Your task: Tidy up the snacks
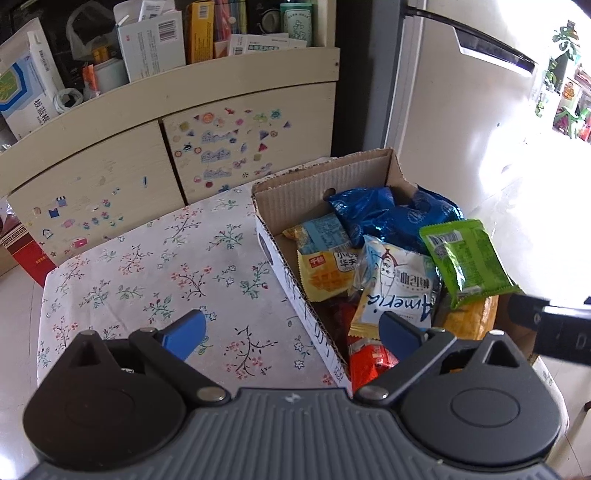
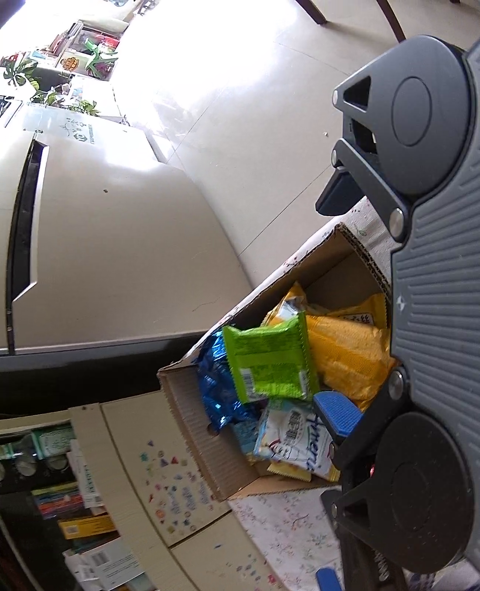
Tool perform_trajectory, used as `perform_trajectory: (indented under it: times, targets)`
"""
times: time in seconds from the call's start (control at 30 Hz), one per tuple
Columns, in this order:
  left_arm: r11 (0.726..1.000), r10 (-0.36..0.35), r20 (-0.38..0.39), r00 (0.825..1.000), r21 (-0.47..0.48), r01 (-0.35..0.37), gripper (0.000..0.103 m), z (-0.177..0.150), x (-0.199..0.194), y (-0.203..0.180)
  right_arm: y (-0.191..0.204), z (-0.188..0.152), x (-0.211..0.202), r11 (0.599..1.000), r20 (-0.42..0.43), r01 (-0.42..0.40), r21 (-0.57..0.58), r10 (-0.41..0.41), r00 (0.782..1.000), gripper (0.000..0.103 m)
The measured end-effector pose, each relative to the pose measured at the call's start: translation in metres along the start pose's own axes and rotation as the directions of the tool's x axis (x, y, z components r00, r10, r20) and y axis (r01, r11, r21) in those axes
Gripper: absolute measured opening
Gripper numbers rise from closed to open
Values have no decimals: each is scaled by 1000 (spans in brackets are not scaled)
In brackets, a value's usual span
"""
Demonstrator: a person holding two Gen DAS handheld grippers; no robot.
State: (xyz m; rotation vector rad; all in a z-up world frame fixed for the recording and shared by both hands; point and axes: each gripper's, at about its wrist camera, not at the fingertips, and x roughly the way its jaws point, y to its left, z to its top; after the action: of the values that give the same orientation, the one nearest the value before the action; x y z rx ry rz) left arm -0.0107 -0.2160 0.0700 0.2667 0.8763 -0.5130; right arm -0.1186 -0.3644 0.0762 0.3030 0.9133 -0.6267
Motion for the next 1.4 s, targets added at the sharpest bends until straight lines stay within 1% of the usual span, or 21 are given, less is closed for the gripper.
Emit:
perform_trajectory:
  times: [0.2, 0.3, 0.9, 1.4]
  targets:
    - [1000, 24, -4, 1000, -3, -24, 101, 1, 2, 0, 2, -3, 9, 1000, -31, 7, -11, -7, 999, 103]
    - [999, 34, -4, 999, 7, -34, 101, 1, 3, -1, 5, -4, 9, 1000, -33, 7, -23, -8, 999, 103]
    - [997, 60, -16, 998, 57, -59, 102, 1, 7, -7, 11, -4, 17, 999, -57, 7, -46, -10, 998, 103]
    - [996, 70, -30, 997, 57, -68, 101, 1, 9, -6, 11, -4, 18, 999, -60, 3, -39, -5, 998, 103]
